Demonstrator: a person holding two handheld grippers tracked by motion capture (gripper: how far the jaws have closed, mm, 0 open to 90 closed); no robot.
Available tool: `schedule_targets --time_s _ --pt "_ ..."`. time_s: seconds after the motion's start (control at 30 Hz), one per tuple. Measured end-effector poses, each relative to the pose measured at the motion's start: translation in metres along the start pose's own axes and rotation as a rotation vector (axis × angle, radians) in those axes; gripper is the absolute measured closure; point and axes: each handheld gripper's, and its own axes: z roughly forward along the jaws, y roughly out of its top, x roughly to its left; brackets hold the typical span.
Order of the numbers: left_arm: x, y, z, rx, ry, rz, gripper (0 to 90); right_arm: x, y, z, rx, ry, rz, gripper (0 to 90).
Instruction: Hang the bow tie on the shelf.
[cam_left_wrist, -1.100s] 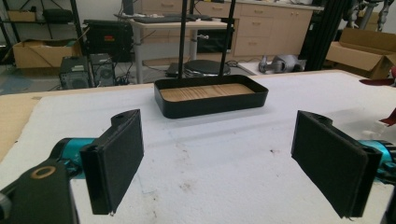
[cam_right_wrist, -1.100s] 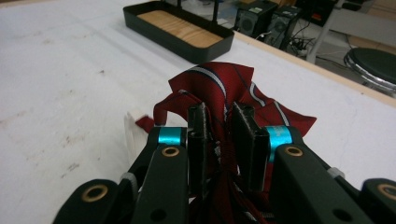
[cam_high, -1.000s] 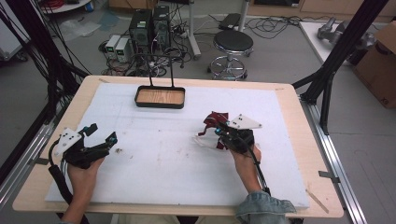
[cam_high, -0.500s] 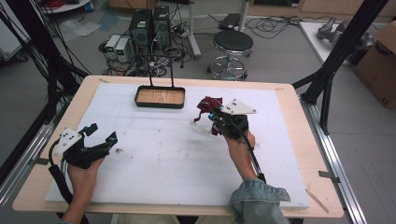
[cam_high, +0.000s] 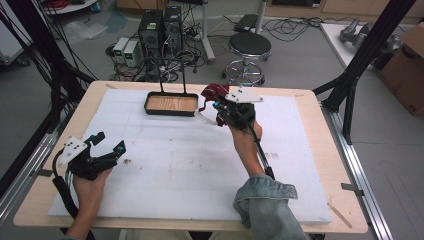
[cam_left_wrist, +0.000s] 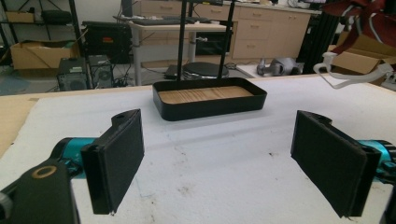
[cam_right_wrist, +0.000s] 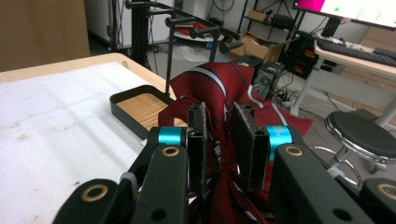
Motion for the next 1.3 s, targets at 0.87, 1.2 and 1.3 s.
schedule_targets --time_s 0.87,1.2,1.3 --pt "0.0 0.0 0.002 -0.01 -0.012 -0.011 17.4 -0.017 0.029 0.049 -0.061 -0.043 0.038 76.0" --pt "0.001 0.0 0.002 -0.014 -0.02 -0.016 17.3 -0.018 0.039 0.067 -0.081 -0.048 0.058 76.0" --pt "0.001 0.0 0.003 -0.015 -0.023 -0.018 17.3 -0.019 0.039 0.074 -0.075 -0.049 0.06 76.0"
